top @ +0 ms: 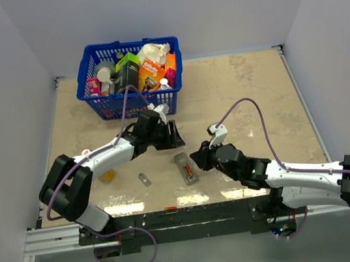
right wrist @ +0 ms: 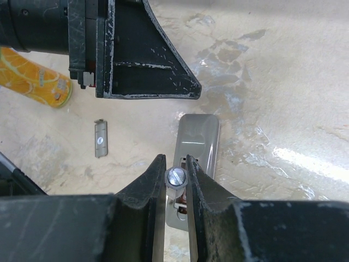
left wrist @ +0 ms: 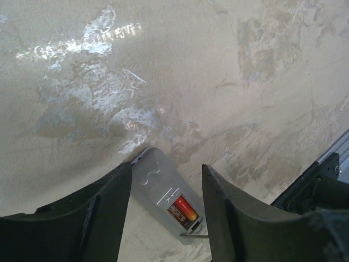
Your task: Unload the batteries from the remote control
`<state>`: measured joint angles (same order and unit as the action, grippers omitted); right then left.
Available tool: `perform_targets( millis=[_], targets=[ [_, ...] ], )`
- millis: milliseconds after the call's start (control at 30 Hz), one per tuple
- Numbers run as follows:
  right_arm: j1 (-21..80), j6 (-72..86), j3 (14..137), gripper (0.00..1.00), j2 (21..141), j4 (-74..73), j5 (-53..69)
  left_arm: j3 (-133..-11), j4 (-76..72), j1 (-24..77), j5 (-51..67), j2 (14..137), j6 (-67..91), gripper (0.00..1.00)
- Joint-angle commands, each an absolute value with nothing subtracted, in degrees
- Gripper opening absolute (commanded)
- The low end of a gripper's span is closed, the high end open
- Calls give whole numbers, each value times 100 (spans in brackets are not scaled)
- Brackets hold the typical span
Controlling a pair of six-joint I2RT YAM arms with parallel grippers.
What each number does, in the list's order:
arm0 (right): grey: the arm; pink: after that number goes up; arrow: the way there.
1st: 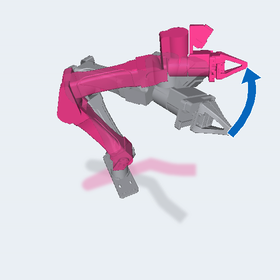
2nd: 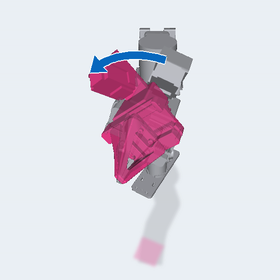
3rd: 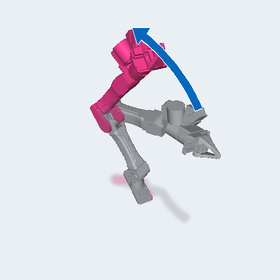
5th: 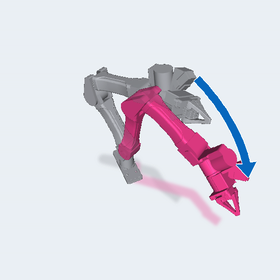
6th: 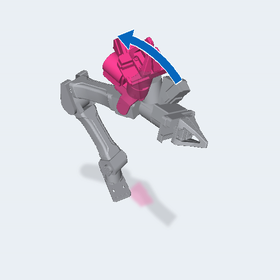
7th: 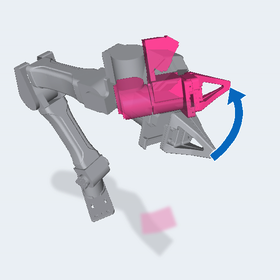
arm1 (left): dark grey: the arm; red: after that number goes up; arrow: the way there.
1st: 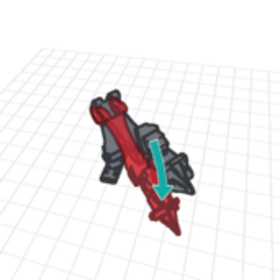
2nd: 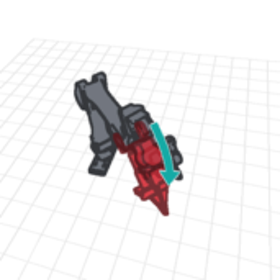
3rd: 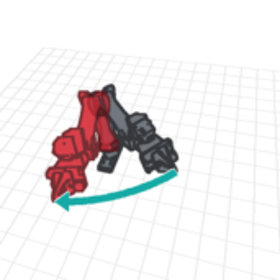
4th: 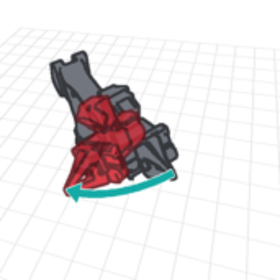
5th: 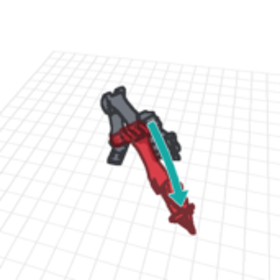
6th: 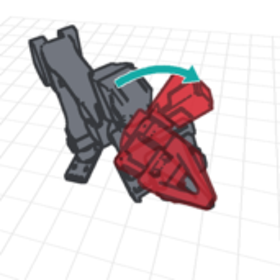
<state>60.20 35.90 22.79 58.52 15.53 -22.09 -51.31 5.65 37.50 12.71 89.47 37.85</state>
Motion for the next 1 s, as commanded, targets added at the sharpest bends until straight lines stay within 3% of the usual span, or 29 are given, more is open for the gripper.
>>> perform_targets(
  millis=[0,433,967],
  targets=[
    [6003,3516,2513,0,5810,791,-2926,-5414,211,3726,1590,9184,3595,58],
    [5985,3208,2777,0,5818,228,-3524,-5590,228,3779,1793,9703,3445,55],
    [5696,2286,2962,0,6266,1458,-3358,-5186,544,3964,1213,9747,3410,50]
  ],
)
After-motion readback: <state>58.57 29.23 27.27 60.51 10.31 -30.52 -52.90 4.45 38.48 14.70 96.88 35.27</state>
